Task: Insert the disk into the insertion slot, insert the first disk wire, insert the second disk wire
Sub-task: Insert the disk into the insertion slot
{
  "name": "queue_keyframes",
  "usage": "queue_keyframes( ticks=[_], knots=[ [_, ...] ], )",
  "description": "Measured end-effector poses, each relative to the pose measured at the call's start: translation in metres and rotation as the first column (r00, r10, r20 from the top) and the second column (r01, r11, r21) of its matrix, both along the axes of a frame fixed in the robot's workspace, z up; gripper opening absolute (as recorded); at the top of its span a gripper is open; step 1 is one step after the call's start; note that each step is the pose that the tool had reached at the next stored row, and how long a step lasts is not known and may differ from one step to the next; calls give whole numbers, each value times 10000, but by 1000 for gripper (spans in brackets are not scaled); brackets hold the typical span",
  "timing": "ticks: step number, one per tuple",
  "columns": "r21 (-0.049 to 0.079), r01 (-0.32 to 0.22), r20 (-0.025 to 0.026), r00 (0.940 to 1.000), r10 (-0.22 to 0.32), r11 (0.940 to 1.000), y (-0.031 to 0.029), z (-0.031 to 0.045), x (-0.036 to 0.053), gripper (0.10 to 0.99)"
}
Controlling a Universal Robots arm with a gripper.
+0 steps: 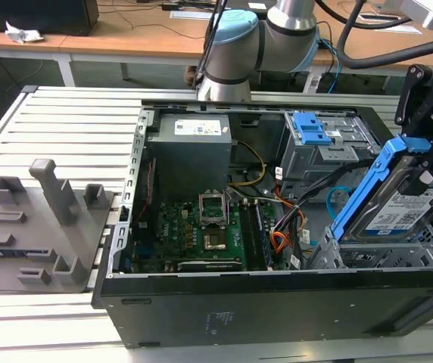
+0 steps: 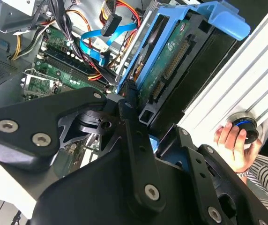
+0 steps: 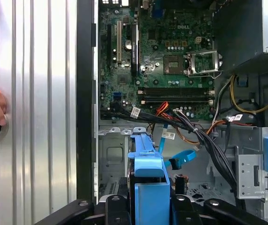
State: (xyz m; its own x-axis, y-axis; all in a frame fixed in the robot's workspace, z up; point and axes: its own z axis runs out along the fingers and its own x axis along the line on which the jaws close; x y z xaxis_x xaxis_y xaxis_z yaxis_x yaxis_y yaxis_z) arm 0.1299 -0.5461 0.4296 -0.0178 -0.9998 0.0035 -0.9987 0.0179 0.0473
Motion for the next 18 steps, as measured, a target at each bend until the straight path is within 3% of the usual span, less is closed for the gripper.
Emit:
queue_keyframes(
  ticks=[8,11,18],
  knots=[
    [0,0,-5,10000,0,10000,0,-105,0,361],
    [0,0,-6,10000,0,10000,0,-185,0,361],
    [0,0,-6,10000,0,10000,0,-242,0,361]
  ],
)
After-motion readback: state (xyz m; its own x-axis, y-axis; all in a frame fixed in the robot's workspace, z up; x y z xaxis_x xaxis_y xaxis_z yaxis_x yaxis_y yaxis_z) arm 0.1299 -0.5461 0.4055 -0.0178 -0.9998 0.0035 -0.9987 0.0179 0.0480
